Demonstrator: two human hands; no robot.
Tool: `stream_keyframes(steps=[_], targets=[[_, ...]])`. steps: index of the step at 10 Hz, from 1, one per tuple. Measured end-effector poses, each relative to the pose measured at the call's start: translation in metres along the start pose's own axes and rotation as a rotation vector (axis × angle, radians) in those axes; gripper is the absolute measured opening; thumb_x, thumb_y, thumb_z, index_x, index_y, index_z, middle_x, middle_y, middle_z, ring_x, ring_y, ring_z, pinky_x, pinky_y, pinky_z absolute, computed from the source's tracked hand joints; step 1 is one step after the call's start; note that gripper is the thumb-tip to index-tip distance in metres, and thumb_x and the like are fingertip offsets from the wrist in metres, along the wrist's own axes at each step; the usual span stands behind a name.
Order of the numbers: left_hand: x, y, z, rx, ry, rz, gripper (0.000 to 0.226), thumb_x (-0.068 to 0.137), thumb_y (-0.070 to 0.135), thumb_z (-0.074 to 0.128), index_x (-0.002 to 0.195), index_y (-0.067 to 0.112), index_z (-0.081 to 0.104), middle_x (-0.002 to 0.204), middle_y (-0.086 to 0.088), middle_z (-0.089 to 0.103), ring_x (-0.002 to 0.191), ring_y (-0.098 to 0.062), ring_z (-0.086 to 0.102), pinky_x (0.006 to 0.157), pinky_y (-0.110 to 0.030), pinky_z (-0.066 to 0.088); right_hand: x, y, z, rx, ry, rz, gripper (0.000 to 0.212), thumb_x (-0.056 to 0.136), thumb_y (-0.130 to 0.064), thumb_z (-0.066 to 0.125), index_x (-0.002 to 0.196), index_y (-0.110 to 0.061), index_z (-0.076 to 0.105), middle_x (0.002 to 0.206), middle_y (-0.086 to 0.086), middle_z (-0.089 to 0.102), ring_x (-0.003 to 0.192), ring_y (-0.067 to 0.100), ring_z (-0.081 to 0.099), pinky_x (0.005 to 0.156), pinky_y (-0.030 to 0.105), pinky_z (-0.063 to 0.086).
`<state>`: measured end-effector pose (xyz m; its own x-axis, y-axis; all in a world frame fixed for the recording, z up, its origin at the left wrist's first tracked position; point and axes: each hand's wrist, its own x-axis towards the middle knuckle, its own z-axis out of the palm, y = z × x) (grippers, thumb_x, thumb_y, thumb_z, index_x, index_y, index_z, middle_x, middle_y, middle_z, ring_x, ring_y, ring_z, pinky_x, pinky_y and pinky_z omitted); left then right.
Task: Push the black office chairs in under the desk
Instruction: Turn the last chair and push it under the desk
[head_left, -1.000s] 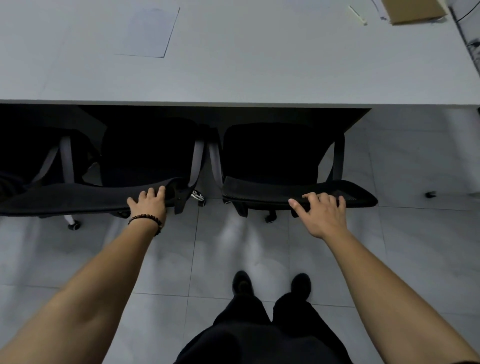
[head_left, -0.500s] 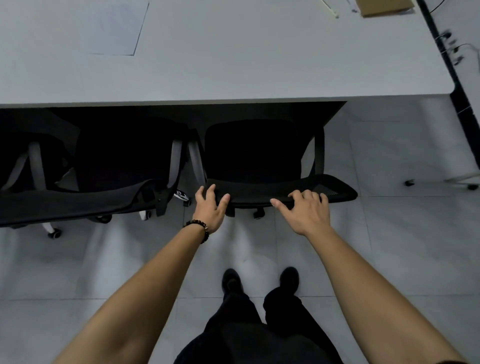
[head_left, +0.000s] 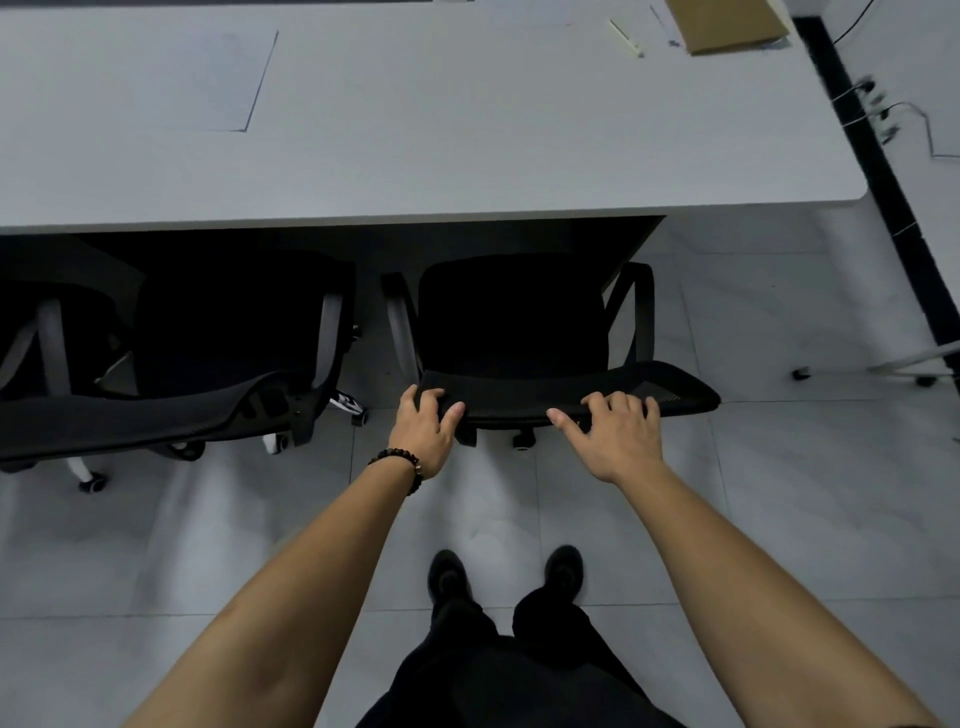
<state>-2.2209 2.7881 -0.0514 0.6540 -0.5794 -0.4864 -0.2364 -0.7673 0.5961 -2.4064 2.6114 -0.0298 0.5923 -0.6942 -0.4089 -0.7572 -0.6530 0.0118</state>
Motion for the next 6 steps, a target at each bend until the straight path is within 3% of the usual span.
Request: stream_keyframes(steps=[3,4,5,6], targets=[[0.004,-0.004,-0.006,0.070,-0.013,-0.060,0.057,0.095,0.054,0.035,0.142,0.020,0.034,0.154,-0.010,0.019,0.140,-0.028,0.025,0.113,-0.047,0.028,0.001,-0.005,-0.003,0.085,-0.096,-0.017,0.087,0.087,-0.080,0.015,0.145,-0.021,0.039,0.144,0.012,0.045,0.139,0.029,0.032,0.119,0.052,0.008],[0.001,-0.007,-0.009,0.114,0.016,-0.049,0.057,0.095,0.055,0.032,0.144,0.025,0.031,0.149,-0.010,0.029,0.135,-0.029,0.032,0.108,-0.050,0.034,0.003,0.008,-0.025,0.265,-0.146,-0.077,0.071,0.092,-0.065,0.043,0.146,-0.020,0.038,0.148,0.010,0.042,0.137,0.028,0.036,0.116,0.047,0.022],[-0.008,-0.016,-0.017,0.212,0.008,-0.023,0.056,0.095,0.056,0.029,0.146,0.033,0.022,0.147,-0.011,0.032,0.133,-0.031,0.034,0.105,-0.051,0.037,-0.009,0.014,-0.101,0.768,0.017,-0.140,0.054,0.093,-0.043,0.060,0.140,-0.018,0.048,0.140,0.005,0.050,0.130,0.022,0.047,0.106,0.037,0.041],[-0.021,-0.032,-0.022,0.333,0.010,0.020,0.060,0.096,0.054,0.029,0.149,0.038,0.006,0.148,-0.013,0.031,0.135,-0.032,0.032,0.104,-0.051,0.038,-0.065,0.026,-0.220,1.265,0.403,-0.477,0.029,0.098,-0.023,0.056,0.127,-0.017,0.057,0.124,-0.001,0.062,0.118,0.015,0.059,0.102,0.033,0.048]])
